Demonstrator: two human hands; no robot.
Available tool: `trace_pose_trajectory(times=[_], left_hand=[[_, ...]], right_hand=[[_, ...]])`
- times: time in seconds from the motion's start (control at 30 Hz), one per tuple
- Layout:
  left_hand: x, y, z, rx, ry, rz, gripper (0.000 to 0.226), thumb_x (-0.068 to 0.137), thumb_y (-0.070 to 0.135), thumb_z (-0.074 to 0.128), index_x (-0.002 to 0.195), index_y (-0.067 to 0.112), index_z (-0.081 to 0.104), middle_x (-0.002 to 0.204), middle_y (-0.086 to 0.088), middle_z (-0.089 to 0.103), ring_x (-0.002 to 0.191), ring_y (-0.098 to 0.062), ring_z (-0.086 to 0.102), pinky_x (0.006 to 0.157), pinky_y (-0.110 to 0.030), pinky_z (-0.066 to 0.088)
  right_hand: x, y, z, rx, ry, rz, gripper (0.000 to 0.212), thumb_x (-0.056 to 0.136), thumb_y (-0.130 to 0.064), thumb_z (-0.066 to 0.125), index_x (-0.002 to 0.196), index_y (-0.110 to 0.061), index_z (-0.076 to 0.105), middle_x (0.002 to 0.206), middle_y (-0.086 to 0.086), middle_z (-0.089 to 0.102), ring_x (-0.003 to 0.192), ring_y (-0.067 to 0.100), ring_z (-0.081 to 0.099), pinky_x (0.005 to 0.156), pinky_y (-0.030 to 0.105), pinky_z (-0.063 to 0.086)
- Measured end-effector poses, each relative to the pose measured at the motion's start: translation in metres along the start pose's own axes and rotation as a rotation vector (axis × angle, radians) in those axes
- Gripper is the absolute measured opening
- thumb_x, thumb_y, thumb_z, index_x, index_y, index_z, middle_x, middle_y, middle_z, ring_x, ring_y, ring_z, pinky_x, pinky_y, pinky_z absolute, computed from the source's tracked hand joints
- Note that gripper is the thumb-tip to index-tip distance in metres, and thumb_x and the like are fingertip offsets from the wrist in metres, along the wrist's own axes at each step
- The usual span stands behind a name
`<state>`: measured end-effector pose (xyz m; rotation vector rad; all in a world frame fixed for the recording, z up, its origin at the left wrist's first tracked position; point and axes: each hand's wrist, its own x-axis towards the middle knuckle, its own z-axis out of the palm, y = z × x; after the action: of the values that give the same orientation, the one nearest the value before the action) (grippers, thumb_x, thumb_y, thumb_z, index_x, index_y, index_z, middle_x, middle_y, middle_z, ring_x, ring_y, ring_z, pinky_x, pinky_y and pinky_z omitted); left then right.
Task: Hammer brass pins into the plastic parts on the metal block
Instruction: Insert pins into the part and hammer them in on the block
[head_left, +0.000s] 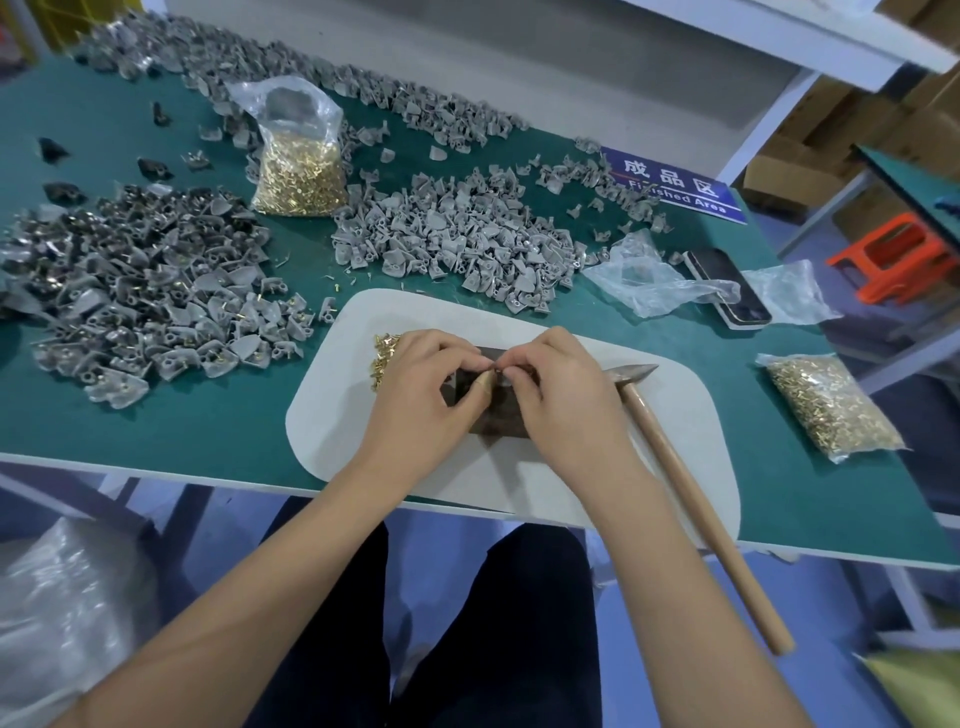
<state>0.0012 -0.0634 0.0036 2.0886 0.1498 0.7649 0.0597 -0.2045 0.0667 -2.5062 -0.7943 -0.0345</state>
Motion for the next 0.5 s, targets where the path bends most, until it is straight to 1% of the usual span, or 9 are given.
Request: trace_pose_trajectory(times=[0.07,0.13,0.17,0.27,0.33,0.4,0.5], left_hand=[[0.001,-0.001,0.000,-0.005,0.004,-0.007,0.006,0.086,0.017,0.079,0.091,0.017,0.078,0.096,0.009,0.065,0.104,-0.013,0.053,0.091,-0.014,0.038],[0.001,-0.001,-0.001,-0.013,0.005,-0.003,0.005,0.086,0.017,0.079,0.090,0.019,0.078,0.095,0.010,0.065,0.104,-0.012,0.053,0.091,-0.014,0.038],[0.001,-0.001,-0.001,-0.019,0.004,0.000,0.005,0.086,0.017,0.079,0.090,0.019,0.079,0.095,0.010,0.065,0.104,-0.012,0.053,0.091,-0.015,0.038],[0.001,-0.001,-0.002,-0.026,0.000,-0.003,0.006,0.087,0.019,0.079,0.092,0.020,0.080,0.096,0.011,0.066,0.105,-0.010,0.053,0.092,-0.015,0.037],[0.001,-0.001,-0.002,-0.026,-0.004,-0.004,0.007,0.087,0.020,0.078,0.094,0.021,0.080,0.096,0.011,0.066,0.105,-0.010,0.053,0.093,-0.016,0.037],[0.001,-0.001,-0.002,-0.015,-0.009,-0.003,0.007,0.088,0.021,0.078,0.095,0.021,0.079,0.096,0.011,0.066,0.105,-0.011,0.054,0.094,-0.017,0.037],[0.001,-0.001,-0.002,-0.007,-0.012,-0.003,0.008,0.088,0.022,0.077,0.096,0.021,0.079,0.097,0.010,0.066,0.106,-0.011,0.054,0.095,-0.016,0.036]], right_hand=[[-0.001,-0.006,0.003,-0.161,0.004,-0.014,0.021,0.101,-0.022,0.054,0.109,-0.024,0.074,0.108,0.000,0.057,0.106,0.022,0.060,0.082,0.042,0.050],[-0.002,-0.005,0.004,-0.221,0.037,0.008,0.020,0.101,-0.028,0.055,0.108,-0.031,0.073,0.107,-0.006,0.058,0.107,0.018,0.059,0.075,0.037,0.048],[-0.002,-0.002,0.004,-0.195,0.055,0.030,0.017,0.100,-0.030,0.057,0.106,-0.034,0.073,0.105,-0.008,0.060,0.104,0.014,0.059,0.073,0.035,0.047],[-0.001,0.009,0.004,0.049,0.063,0.135,0.011,0.095,-0.032,0.066,0.098,-0.040,0.073,0.099,-0.016,0.067,0.087,0.002,0.057,0.071,0.027,0.044],[0.000,0.013,0.005,0.152,0.064,0.169,0.010,0.092,-0.031,0.070,0.097,-0.039,0.073,0.095,-0.019,0.070,0.081,0.000,0.057,0.069,0.025,0.045],[0.002,0.014,0.007,0.174,0.065,0.179,0.006,0.091,-0.031,0.072,0.094,-0.036,0.074,0.090,-0.018,0.070,0.076,-0.003,0.055,0.067,0.024,0.043],[0.002,0.015,0.007,0.114,0.082,0.135,0.004,0.090,-0.031,0.072,0.090,-0.034,0.073,0.088,-0.015,0.064,0.074,-0.004,0.053,0.062,0.020,0.037]])
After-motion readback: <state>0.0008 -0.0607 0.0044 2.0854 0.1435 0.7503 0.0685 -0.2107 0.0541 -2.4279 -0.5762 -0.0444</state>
